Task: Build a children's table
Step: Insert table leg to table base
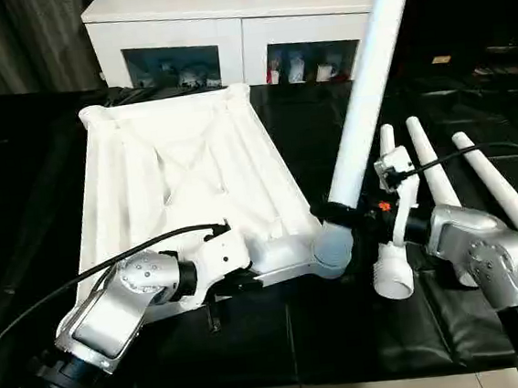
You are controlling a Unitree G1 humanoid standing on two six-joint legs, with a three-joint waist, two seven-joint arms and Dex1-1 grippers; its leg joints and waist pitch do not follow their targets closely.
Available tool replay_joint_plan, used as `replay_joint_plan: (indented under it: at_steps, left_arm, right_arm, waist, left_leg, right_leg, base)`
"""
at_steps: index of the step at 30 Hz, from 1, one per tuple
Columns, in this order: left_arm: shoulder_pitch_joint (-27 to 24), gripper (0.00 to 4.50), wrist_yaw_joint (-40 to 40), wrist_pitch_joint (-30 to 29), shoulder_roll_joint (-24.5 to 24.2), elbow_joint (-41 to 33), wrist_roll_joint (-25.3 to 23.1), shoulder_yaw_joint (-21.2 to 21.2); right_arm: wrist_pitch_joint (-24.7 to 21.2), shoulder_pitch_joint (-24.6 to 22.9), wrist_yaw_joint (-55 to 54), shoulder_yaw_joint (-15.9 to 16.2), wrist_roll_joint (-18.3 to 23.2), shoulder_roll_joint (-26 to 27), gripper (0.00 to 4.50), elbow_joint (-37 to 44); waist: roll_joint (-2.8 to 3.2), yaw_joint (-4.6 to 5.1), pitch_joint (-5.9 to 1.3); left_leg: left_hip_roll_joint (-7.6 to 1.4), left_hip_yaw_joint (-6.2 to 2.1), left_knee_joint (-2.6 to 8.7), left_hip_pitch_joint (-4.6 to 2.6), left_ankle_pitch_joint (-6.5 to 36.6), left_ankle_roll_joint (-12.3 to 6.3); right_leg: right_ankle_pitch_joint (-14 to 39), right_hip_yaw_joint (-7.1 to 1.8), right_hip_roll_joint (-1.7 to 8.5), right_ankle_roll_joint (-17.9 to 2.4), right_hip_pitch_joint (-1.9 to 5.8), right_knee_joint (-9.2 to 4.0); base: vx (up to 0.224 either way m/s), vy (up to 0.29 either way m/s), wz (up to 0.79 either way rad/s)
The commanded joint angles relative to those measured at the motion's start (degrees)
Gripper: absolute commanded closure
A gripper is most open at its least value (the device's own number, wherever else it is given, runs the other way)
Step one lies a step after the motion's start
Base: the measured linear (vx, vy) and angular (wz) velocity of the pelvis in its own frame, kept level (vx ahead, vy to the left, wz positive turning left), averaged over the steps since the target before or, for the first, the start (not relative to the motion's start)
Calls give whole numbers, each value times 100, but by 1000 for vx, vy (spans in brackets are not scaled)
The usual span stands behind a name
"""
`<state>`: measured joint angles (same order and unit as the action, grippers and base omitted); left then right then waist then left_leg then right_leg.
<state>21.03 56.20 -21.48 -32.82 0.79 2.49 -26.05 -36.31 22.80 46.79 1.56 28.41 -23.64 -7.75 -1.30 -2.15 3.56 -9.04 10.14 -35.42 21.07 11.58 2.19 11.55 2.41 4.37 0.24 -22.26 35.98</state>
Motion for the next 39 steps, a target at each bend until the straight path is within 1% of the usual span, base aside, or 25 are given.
replay_joint_plan:
  at_steps: [1,4,5,7,8,9,11,12,13,15,17,18,19,20,21,24,25,28,29,30,33,34,36,38,39]
  left_arm:
    - [12,450,66,25,9,-61,-96,-45]
    - [25,450,44,31,27,-49,-103,-36]
    - [34,450,23,31,44,-36,-102,-20]
    - [47,450,14,23,56,-29,-98,-10]
    - [50,450,5,20,62,-29,-96,-4]
    - [54,450,-9,17,73,-27,-94,7]
    - [69,450,-31,11,96,-19,-90,26]
    - [91,450,-71,0,138,-2,-74,57]
    - [97,450,-81,-5,150,0,-70,66]
    - [105,450,-102,5,169,5,-73,75]
    - [119,450,-129,-20,218,18,-59,91]
    - [122,450,-135,-29,230,17,-54,94]
    - [129,450,-138,-35,243,20,-49,94]
    - [131,450,-139,-37,248,22,-47,94]
    - [143,450,-142,-38,268,37,-44,97]
    - [166,450,-148,-31,302,78,-51,104]
    - [181,450,-149,-28,316,99,-52,108]
    - [203,450,-160,-38,346,101,-67,118]
    - [208,450,-157,-42,352,99,-68,124]
    - [217,450,-162,-34,355,105,-73,132]
    - [220,450,-158,-28,354,111,-78,141]
    - [223,450,-155,-23,354,117,-81,144]
    - [218,450,-167,-6,365,128,-98,149]
    - [214,450,-176,-6,370,124,-102,152]
    - [211,450,-181,-8,375,121,-105,156]
  right_arm:
    - [15,33,45,-22,-37,17,264,-198]
    - [58,29,-8,-112,-15,67,264,-323]
    - [91,-8,-64,-202,17,109,264,-379]
    - [135,-78,-115,-294,60,152,264,-397]
    - [150,-107,-145,-327,73,172,264,-395]
    - [173,-151,-173,-364,88,198,264,-394]
    - [293,-344,-184,-410,120,265,264,-282]
    - [365,-565,-213,-470,202,359,264,-87]
    - [386,-631,-227,-494,230,395,264,-25]
    - [414,-738,-252,-523,264,446,264,74]
    - [602,-915,-285,-530,199,516,264,206]
    - [645,-952,-302,-534,181,532,264,231]
    - [703,-1007,-330,-559,173,576,264,264]
    - [725,-1029,-339,-571,170,595,264,276]
    - [801,-1100,-355,-580,155,639,264,313]
    - [929,-1247,-374,-548,123,689,264,422]
    - [996,-1316,-381,-510,88,701,264,489]
    - [1159,-1462,-399,-422,-15,692,264,661]
    - [1232,-1492,-400,-357,-108,659,264,696]
    - [1393,-1508,-397,-247,-296,595,264,694]
    - [1496,-1514,-387,-189,-397,572,264,697]
    - [1524,-1519,-382,-170,-423,568,264,720]
    - [1667,-1544,-367,-48,-581,525,264,784]
    - [1727,-1552,-367,-19,-626,521,264,797]
    - [1776,-1564,-369,-2,-660,520,264,808]
  waist:
    - [-21,3,-347]
    - [-26,1,-345]
    - [-40,5,-347]
    - [-26,-6,-353]
    - [-38,-3,-352]
    - [-35,-7,-356]
    - [-26,-14,-351]
    - [-23,-27,-346]
    - [-25,-34,-345]
    - [-18,-37,-354]
    - [-6,-34,-343]
    - [-13,-34,-340]
    - [-4,-36,-335]
    - [-10,-28,-332]
    - [-3,-34,-332]
    - [1,-30,-326]
    - [21,-38,-325]
    - [5,-41,-322]
    - [10,-46,-322]
    - [12,-44,-320]
    - [11,-43,-311]
    - [7,-39,-308]
    - [-27,-30,-305]
    - [-10,-38,-304]
    - [-30,-37,-301]
  left_leg:
    - [-390,-129,500,-66,1117,29]
    - [-394,-128,504,-73,1153,41]
    - [-393,-126,503,-74,1169,45]
    - [-395,-128,503,-74,1140,50]
    - [-394,-131,506,-67,1127,45]
    - [-393,-128,505,-68,1108,42]
    - [-398,-126,507,-70,1117,35]
    - [-403,-121,512,-75,1159,39]
    - [-404,-121,514,-85,1189,40]
    - [-405,-135,526,-80,1195,52]
    - [-406,-135,533,-78,1282,71]
    - [-403,-137,536,-84,1385,109]
    - [-404,-140,541,-85,1410,116]
    - [-405,-149,549,-78,1464,128]
    - [-404,-146,546,-90,1490,138]
    - [-406,-155,557,-82,1531,141]
    - [-410,-155,561,-91,1549,148]
    - [-409,-154,568,-87,1596,165]
    - [-411,-157,570,-91,1606,169]
    - [-412,-161,574,-88,1639,178]
    - [-411,-163,578,-96,1722,197]
    - [-411,-168,583,-90,1760,192]
    - [-411,-168,584,-78,1762,179]
    - [-416,-171,585,-87,1757,174]
    - [-417,-167,583,-90,1757,162]
  right_leg:
    - [1231,-270,410,-1379,188,-443]
    - [1260,-271,410,-1382,182,-449]
    - [1269,-270,408,-1378,183,-448]
    - [1223,-271,414,-1380,183,-444]
    - [1195,-269,409,-1384,190,-439]
    - [1171,-269,411,-1385,192,-439]
    - [1145,-270,413,-1384,183,-441]
    - [1177,-279,417,-1352,179,-454]
    - [1207,-279,416,-1342,172,-457]
    - [1202,-271,408,-1330,180,-448]
    - [1278,-272,412,-1317,167,-462]
    - [1416,-276,414,-1281,164,-479]
    - [1454,-277,414,-1267,158,-481]
    - [1544,-276,418,-1244,161,-487]
    - [1575,-279,415,-1221,144,-499]
    - [1584,-280,414,-1210,147,-500]
    - [1589,-280,413,-1201,140,-503]
    - [1606,-281,411,-1156,138,-512]
    - [1620,-281,413,-1151,137,-512]
    - [1651,-283,413,-1137,131,-513]
    - [1757,-288,416,-1110,121,-529]
    - [1814,-289,419,-1097,126,-533]
    - [1884,-290,419,-1058,126,-543]
    - [1898,-291,424,-1045,120,-543]
    - [1916,-294,425,-1038,114,-546]
  base:
    - [0,0,0]
    - [0,0,0]
    - [0,0,0]
    - [0,0,0]
    - [0,0,0]
    - [0,0,0]
    - [0,0,0]
    - [0,0,0]
    - [0,0,0]
    - [0,0,0]
    - [0,0,0]
    - [0,0,0]
    - [0,0,0]
    - [0,0,0]
    - [0,0,0]
    - [0,0,0]
    - [0,0,0]
    - [0,0,0]
    - [0,0,0]
    - [0,0,0]
    - [0,0,0]
    - [0,0,0]
    - [0,0,0]
    - [0,0,0]
    - [0,0,0]
